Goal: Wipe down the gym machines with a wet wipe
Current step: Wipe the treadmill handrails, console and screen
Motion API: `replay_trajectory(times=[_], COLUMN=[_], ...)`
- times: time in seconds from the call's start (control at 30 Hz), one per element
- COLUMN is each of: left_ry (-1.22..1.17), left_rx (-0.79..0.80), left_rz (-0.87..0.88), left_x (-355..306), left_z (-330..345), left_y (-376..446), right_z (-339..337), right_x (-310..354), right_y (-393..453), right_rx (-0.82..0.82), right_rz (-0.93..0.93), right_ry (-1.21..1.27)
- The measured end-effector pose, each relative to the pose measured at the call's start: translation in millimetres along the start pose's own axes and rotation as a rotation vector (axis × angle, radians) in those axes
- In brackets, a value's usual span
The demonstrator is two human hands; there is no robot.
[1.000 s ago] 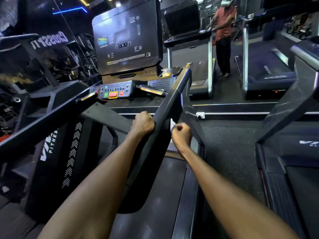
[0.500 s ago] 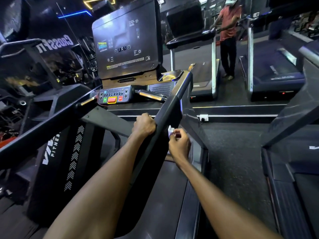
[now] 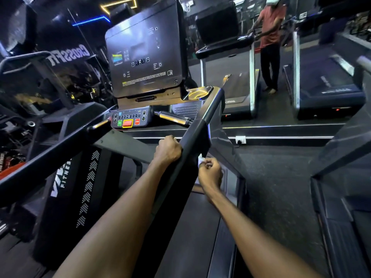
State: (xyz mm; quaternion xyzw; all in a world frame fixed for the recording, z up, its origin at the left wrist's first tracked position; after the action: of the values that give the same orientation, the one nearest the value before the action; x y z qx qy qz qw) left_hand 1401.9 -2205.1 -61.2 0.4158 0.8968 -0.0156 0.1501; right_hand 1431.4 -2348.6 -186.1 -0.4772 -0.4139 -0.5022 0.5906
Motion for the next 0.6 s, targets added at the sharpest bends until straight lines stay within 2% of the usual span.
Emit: replay_trajectory(times=[0.07, 0.23, 0.4, 0.53, 0.6], left_ry=[-0.014, -0.027, -0.010, -0.010, -0.004], left_rx=[0.007, 0.029, 0.023, 0.049, 0.057], left_rz=[-0.013, -0.022, -0.018, -0.010, -0.007], left_x=[-1.2, -5.5, -10.1, -16.5, -21.7], left_z=[2.2, 6.5, 7.8, 10.5, 11.7], left_y=[5.3, 17.8, 25.2, 34.7, 38.7], right_z=[4.9, 27.1, 15.9, 30.4, 40.0], right_x=[7.5, 61.3, 31.1, 63.6, 86.6], right_y=[-5.8, 20.6, 44.5, 16.4, 26.7], right_rx=[-0.014, 0.002, -0.024, 0.033, 0.028], right_rz=[-0.026, -0.257, -0.092, -0.402, -0.462], right_ry=[0.033, 0.080, 0.042, 0.017, -0.026])
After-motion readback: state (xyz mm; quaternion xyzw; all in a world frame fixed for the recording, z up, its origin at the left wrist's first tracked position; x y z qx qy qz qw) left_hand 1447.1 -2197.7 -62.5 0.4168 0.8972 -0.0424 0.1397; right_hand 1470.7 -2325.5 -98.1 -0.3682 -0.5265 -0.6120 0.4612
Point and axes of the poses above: each hand's wrist, its own y-axis towards the middle knuckle, its own z-axis out of the palm, x = y × z, the point moved 6 cm from there along y, towards the middle knuckle, and after that the axes turned 10 degrees about y, right-handed, at the moved point
